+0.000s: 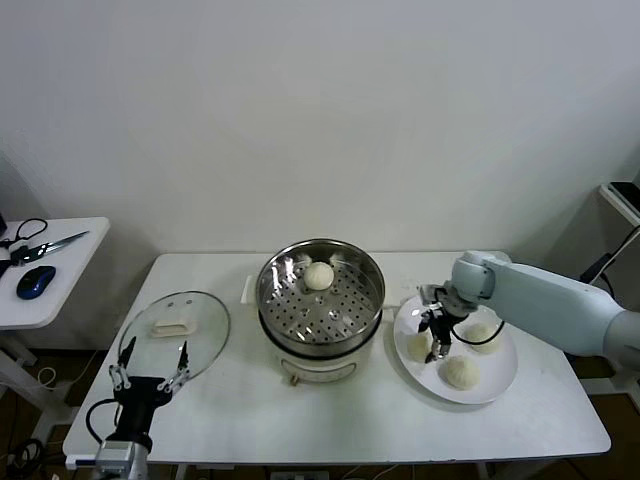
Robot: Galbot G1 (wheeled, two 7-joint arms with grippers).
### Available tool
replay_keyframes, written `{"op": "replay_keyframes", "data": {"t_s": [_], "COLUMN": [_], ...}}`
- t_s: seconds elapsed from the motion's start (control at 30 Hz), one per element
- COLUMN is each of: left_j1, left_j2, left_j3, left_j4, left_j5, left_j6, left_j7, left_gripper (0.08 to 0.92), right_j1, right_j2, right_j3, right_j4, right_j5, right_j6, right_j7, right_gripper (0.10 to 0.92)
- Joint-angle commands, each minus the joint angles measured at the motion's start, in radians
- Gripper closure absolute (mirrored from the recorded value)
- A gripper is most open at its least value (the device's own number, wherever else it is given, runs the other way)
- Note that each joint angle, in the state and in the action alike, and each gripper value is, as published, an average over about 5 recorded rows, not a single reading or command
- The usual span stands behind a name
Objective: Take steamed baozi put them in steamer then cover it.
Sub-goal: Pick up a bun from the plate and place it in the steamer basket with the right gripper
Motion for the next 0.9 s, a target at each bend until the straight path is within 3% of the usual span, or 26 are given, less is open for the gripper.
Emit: {"op": "replay_keyframes", "data": {"t_s": [0.03,0.43,0.63,0.9], "left_j1": [0.002,0.005,0.004,0.025], "left_j2": [0.003,0.008,0.009,0.025], "left_j3": [0.002,0.028,0.040,0.037], "left_j4": [-0.003,-0.021,-0.027,-0.045], "left_j5": [-0.001,-0.001,0.000,-0.003], "left_j6": [0.001,0.009,0.009,0.007], "left_j7": [0.001,0.001,0.003,0.001], "left_gripper": [0.177,0.177,0.177,0.177], "right_j1": [0.213,0.747,0.764,0.616], "right_j2": [-0.044,0.047,0.188,0.435], "right_j3": [-0.117,-0.431,-0.405,-0.315], "right_j4": [0.032,0.074,0.084,0.003], "right_j5": [0.104,0.418,0.549,0.576], "right_j6": [0.013,0.061,0.016,-0.029], "right_j7": [-0.003,-0.041,-0.009,0.060], "right_gripper": [0.330,0.330,0.330,0.323]}}
